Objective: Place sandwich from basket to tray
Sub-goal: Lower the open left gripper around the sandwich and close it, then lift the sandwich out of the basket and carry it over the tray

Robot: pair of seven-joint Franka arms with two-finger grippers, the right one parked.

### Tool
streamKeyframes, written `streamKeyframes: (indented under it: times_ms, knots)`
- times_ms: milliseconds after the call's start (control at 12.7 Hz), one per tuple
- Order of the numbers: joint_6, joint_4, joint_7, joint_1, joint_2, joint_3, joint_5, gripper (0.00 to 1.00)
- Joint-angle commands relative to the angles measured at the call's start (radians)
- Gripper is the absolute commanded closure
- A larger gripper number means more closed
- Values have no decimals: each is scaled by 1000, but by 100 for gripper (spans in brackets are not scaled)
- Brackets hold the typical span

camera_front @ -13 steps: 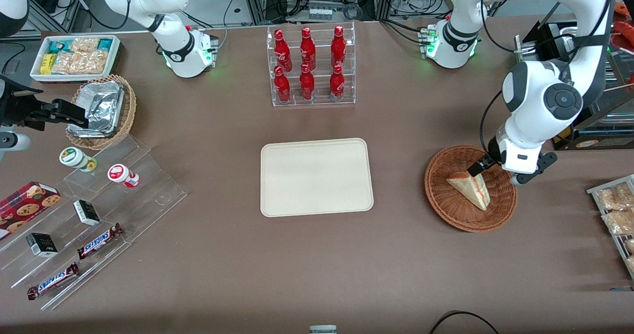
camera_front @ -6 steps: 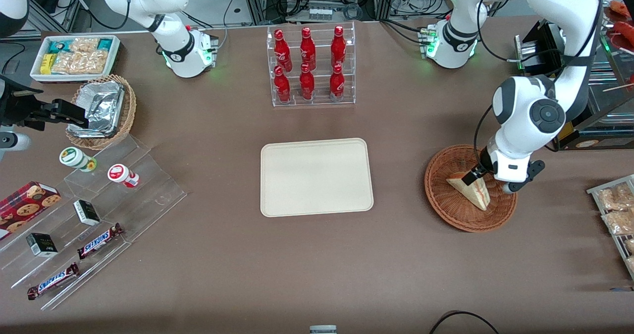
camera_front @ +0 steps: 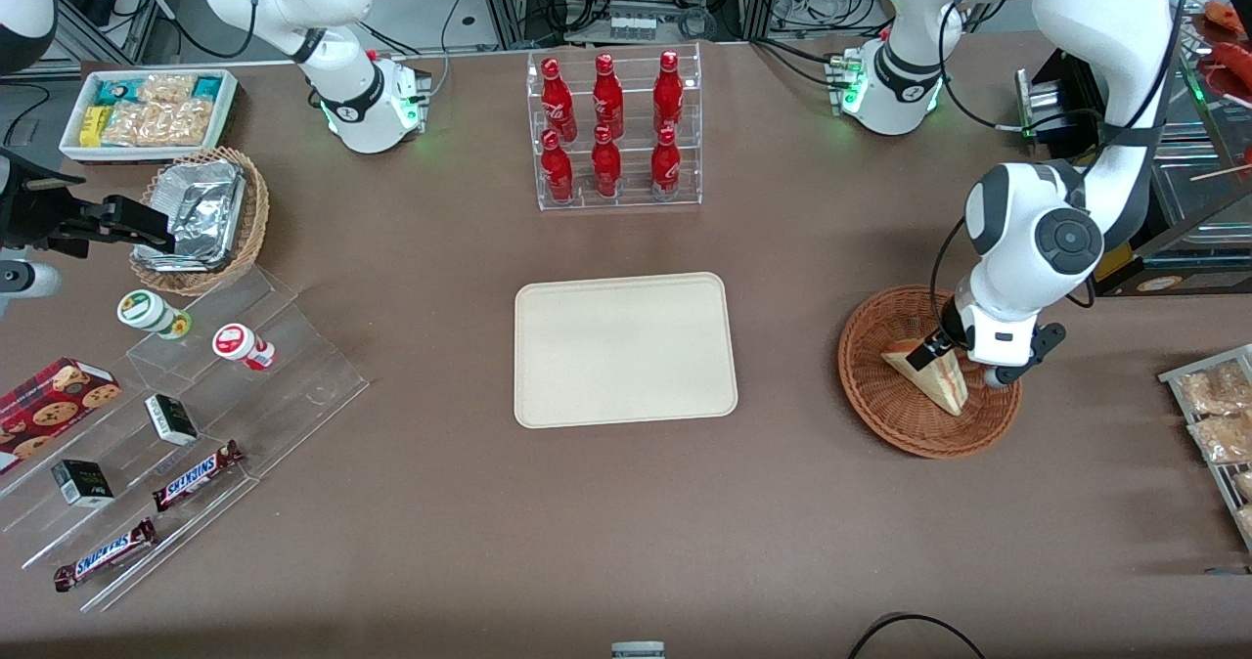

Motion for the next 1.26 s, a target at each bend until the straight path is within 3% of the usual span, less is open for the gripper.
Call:
streamKeyframes:
  times_ms: [0, 79, 237, 316, 868, 1184]
  knots:
    - [38, -6, -16, 3, 19, -3, -6, 12]
    - [40, -5, -15, 2, 22, -1, -6, 21]
    - [40, -1, -15, 3, 28, -3, -6, 80]
    - [40, -1, -15, 3, 30, -1, -6, 100]
    - [19, 13, 7, 0, 8, -1, 4, 100]
    - [-238, 146, 108, -1, -56, -3, 10, 100]
